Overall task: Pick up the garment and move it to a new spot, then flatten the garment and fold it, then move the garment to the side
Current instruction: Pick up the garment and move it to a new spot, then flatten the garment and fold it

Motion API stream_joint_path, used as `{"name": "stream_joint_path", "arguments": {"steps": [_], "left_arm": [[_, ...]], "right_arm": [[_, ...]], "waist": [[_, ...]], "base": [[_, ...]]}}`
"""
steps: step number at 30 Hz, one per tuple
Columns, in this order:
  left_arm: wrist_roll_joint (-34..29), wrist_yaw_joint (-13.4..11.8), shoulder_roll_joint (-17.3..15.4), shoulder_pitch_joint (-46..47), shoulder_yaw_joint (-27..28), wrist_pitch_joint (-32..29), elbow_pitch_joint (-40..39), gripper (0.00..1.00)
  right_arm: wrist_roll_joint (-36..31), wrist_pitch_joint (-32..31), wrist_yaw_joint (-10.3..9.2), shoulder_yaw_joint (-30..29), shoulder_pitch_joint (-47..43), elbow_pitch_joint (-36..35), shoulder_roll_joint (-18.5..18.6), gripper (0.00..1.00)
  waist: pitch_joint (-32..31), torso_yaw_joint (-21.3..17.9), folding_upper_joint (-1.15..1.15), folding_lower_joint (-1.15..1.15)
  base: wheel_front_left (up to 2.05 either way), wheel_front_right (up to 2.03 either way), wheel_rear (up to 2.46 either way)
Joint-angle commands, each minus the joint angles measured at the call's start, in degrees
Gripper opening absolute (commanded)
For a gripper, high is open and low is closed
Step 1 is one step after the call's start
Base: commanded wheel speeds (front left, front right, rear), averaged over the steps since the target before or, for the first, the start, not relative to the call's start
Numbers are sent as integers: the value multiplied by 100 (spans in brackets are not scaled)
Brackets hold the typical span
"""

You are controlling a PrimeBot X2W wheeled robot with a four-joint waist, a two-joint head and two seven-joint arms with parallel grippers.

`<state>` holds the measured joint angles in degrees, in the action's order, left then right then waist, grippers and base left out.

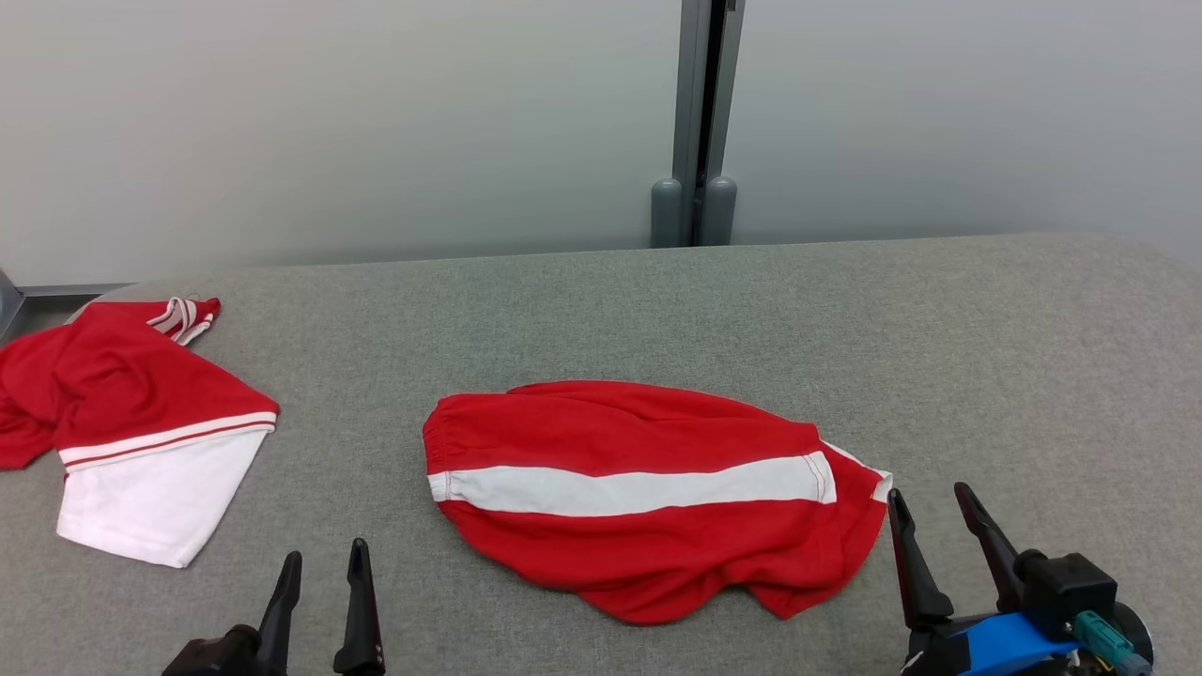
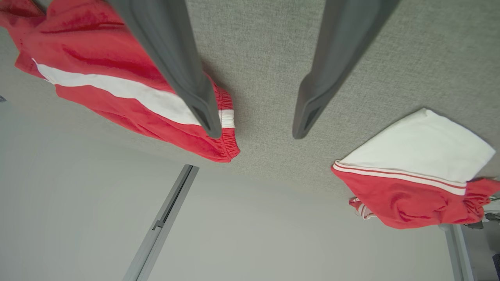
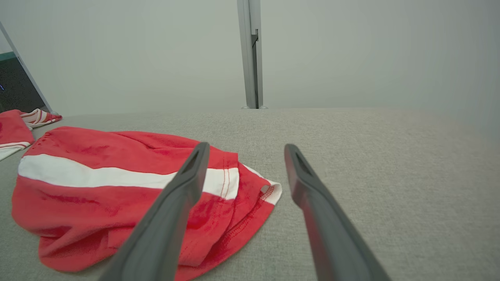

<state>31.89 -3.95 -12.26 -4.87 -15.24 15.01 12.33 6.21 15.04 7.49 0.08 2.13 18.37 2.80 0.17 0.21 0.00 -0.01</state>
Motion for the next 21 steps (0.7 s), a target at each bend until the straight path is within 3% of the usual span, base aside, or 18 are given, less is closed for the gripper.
{"name": "stream_joint_path", "arguments": {"steps": [1,21], "left_arm": [[-75,28,34,-88,74,25,-51,100],[-320,206,228,-80,315,25,120,100]], "right_arm": [[48,22,1,24,-45,21,17,100],[44,22,1,63,20,154,17,100]], "waist": [[-2,0,0,1],[-15,31,0,1]], "base": [[0,0,0],[0,0,0]]}}
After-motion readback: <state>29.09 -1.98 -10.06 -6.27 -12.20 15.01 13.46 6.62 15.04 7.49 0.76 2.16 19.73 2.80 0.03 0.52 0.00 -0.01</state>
